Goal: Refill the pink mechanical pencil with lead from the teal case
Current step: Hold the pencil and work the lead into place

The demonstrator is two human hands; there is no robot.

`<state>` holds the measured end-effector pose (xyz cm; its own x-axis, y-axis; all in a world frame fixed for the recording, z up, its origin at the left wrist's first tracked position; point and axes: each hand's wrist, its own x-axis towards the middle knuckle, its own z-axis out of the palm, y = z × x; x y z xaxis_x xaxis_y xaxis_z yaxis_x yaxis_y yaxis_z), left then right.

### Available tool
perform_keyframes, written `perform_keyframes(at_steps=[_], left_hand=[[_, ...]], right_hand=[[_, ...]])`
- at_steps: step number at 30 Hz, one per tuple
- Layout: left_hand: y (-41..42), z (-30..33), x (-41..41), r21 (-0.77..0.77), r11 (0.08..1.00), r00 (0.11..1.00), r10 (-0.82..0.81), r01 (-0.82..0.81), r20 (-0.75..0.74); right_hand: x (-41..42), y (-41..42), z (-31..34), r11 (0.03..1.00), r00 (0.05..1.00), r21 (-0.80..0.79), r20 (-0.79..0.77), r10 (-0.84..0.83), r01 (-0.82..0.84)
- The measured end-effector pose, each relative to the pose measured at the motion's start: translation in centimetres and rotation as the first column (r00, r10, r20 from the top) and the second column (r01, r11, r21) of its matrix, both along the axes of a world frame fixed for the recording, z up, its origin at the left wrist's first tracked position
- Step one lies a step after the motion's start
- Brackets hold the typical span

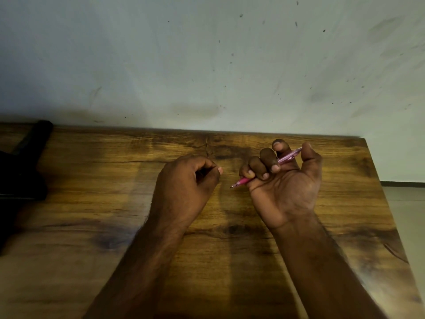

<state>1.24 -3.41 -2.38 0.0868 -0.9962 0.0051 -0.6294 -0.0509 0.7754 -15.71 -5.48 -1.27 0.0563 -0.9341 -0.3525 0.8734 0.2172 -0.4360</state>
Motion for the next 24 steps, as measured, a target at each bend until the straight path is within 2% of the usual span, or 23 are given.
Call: perform_keyframes(at_steps=[24], left_hand=[[-0.05,-0.14,0.10,0.017,1.000,1.000,-0.013,0.013,-0.017]], right_hand=[[-0.28,-0.06,-0.01,0.998,0.999,0.044,-0.006,-0.051,0.051]])
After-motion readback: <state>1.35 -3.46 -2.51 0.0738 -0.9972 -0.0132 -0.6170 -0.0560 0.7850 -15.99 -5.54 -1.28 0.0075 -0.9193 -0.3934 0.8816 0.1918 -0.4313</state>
